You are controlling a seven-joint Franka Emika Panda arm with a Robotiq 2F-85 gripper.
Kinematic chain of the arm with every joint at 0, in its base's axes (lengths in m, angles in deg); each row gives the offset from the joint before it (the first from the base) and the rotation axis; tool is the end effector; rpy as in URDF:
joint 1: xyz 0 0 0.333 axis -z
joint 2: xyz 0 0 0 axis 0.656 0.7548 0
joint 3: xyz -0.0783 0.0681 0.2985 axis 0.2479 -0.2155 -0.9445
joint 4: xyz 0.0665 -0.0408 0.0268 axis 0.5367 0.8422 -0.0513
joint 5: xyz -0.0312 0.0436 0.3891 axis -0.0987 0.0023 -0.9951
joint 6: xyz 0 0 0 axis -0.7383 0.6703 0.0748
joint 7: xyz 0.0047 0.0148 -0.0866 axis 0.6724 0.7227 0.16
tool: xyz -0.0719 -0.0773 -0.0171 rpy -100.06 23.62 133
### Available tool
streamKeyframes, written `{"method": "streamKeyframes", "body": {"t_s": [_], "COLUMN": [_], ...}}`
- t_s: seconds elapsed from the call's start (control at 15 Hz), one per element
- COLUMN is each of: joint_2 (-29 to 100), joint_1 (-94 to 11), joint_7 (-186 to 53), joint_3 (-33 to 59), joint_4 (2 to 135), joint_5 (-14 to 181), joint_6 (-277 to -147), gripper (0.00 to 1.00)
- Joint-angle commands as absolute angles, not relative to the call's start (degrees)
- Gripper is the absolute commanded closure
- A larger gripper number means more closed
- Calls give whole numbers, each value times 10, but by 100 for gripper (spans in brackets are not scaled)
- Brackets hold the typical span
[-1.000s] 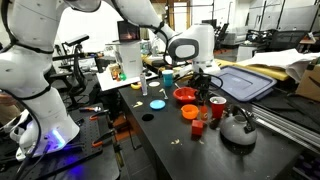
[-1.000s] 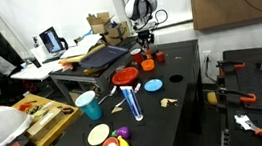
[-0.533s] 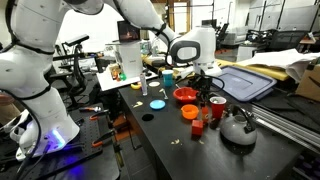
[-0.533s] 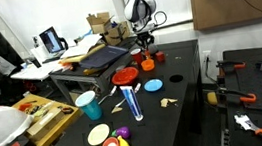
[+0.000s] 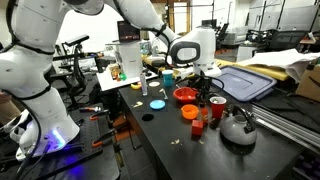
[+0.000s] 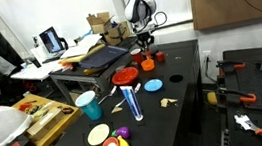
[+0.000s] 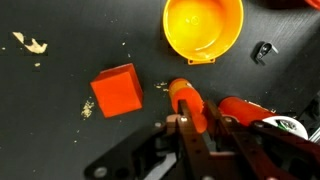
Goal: Move the orange bottle to the right
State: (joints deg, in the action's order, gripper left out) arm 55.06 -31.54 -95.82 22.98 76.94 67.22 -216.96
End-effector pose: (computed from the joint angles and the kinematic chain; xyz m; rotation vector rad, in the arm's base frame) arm 0.6220 -0.2531 0.2271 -2.6343 1.6636 -0.1259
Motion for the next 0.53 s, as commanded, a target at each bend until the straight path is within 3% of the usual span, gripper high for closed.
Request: {"method": "streamKeyframes", "body": {"t_s": [0.0,0.4,0.47], "joint_2": [536,479,462], "joint_1": [-325,-358,-364], "joint_7": [-984,-990,-988], "joint_3": [239,249,248], "joint_4": [779,831,842], "joint_5": [677,700,708], "joint_6": [-2156,-2179,-2176], "gripper": [47,4,0]}}
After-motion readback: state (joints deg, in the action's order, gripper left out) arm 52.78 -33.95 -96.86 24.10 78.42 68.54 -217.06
